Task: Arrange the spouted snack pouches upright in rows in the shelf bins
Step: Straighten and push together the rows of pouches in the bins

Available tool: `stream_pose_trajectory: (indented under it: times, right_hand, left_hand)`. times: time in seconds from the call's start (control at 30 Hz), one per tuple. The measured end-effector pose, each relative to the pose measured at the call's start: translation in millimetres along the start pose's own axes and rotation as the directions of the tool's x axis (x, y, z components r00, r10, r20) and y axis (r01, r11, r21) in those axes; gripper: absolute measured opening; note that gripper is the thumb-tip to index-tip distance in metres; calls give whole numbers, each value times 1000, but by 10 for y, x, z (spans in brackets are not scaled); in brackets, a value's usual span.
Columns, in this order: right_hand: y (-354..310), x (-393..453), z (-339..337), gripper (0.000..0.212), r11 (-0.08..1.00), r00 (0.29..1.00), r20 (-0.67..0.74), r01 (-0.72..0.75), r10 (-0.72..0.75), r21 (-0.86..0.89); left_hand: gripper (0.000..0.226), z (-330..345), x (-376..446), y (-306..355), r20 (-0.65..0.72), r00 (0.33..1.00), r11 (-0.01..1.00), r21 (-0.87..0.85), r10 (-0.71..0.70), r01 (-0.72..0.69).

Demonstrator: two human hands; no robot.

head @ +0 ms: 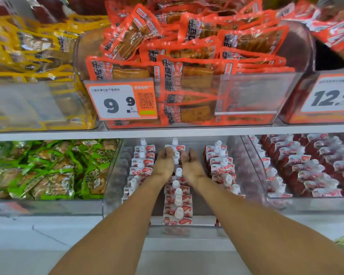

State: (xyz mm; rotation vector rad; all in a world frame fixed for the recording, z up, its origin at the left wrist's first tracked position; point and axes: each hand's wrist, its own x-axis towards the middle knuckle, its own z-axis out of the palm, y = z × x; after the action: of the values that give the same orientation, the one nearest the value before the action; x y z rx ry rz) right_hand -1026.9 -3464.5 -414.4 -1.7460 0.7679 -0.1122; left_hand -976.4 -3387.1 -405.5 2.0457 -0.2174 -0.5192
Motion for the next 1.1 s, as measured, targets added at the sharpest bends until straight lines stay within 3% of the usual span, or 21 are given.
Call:
stream_pose_trajectory:
  times: [0.17, 0.3, 0.43, 0.5, 0.6, 0.9, 1.03, 1.1]
  right_hand:
    - [116, 168, 63, 49, 995, 997, 81, -14, 6, 96]
    - [148, 195, 85, 39, 986, 999, 51, -8, -1, 168]
    - [206, 198, 112, 36, 977, 997, -77, 13, 3, 211]
    - [195, 203, 85, 35, 973, 999, -43, 10, 0, 230]
    - [214, 238, 69, 39, 977, 1000, 1, 1, -2, 215]
    - [150, 175, 39, 46, 988, 999, 34, -38, 33, 149]
    - [43, -112, -173, 28, 994, 998, -37, 48, -45, 101]
    - [115, -246, -278, 33, 992, 994, -7, 109, -109, 57]
  left_hand:
    - [52, 89, 187, -144, 71, 997, 995, -88, -40, 46]
    - [45, 53, 207, -165, 118, 993, 988, -148, -26, 44]
    - [38, 126, 267, -213, 155, 988, 996, -85, 3, 10]
    - [40, 140, 245, -183, 129, 992, 998, -65, 13, -4]
    - [52, 154, 215, -152, 91, 996, 998, -58, -14, 20]
    - [52, 73, 105, -54, 140, 990, 1000, -26, -3, 7]
    - [50, -129, -190, -56, 181, 979, 992, 67, 90, -104]
    - [43, -254, -420, -134, 224, 966, 972, 162, 129, -167]
